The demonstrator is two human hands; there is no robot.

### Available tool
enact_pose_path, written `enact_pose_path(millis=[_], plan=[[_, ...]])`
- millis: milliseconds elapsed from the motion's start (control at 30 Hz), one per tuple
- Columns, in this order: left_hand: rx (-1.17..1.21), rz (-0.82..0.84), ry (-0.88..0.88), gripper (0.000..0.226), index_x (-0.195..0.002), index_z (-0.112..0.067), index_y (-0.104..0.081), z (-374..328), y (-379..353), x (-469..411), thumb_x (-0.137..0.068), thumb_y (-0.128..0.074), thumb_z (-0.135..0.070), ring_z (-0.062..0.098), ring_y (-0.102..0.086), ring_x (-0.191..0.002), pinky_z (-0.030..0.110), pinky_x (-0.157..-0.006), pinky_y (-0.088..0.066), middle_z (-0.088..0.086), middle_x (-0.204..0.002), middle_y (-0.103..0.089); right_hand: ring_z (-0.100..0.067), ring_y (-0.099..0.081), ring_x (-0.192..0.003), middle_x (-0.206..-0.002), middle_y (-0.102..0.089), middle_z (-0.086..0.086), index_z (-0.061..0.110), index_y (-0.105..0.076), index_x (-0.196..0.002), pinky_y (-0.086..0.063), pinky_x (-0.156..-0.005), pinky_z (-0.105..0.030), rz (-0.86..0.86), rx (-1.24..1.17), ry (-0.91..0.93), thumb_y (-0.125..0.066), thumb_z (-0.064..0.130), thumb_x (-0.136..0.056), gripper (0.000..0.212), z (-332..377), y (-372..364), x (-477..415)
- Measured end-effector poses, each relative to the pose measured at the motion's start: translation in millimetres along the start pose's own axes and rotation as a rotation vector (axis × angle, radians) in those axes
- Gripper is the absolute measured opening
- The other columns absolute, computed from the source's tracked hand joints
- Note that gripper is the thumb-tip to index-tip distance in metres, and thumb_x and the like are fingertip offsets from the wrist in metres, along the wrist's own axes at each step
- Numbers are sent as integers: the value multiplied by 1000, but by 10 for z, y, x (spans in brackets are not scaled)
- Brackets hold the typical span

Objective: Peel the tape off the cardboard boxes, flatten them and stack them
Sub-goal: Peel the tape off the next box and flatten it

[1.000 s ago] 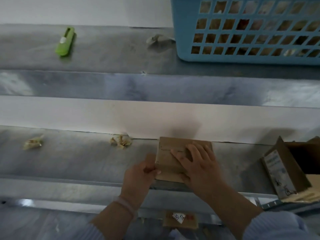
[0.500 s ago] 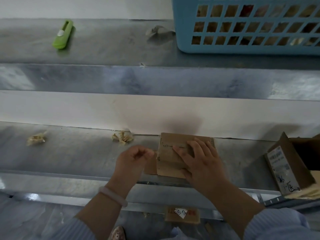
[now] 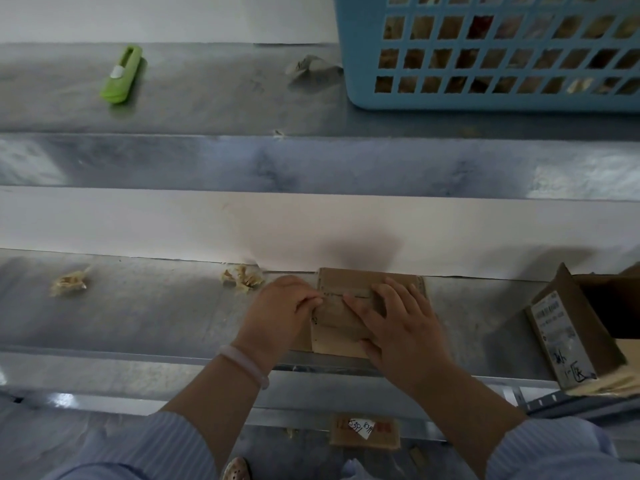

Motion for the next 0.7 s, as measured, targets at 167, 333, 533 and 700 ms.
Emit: enact_pose_path(millis=[167,333,533,700], plan=[[-138,14,-133,39,-102,-24,-74,-86,-28,56,-92,-43,-45,12,-59,-77,26,-64,-51,-7,-99,-63,-36,-48,-127,-129,-54,-13,36,-46,-139,-37,-108,-56,-16,3,15,-72,46,-72,73,9,4,5],[31,66,47,28,-110,-31,-69,39,37,-27,-84,-68,-40,7,-57,-84,22,-72,-49,-14,-109,-50,-35,-46,-129,-131,-53,-12,37,-44,-141,-36,-108,-56,-1,1,17,-66,47,-75,71,8,-2,12],[-119,66,-154,14,-81,-23,-74,-192,-43,-50,-86,-63,-32,7,-57,-75,29,-69,-52,-11,-82,-63,-34,-45,-130,-132,-52,-12,38,-42,-142,-36,-108,-56,11,-7,18,-63,47,-76,70,2,-29,15],[-164,117,-284,34,-88,-21,-76,-220,-106,22,-89,-47,-38,12,-62,-77,26,-70,-53,-8,-87,-67,-34,-46,-129,-131,-53,-12,37,-43,-143,-36,-108,-57,1,-7,37,-65,46,-74,73,5,-26,10]])
Point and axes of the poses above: each hand's wrist, its own x-axis away from the middle knuckle, its own y-axis out of the back of the hand, z = x × y, the point moved 9 cm from there along -x, towards the middle knuckle
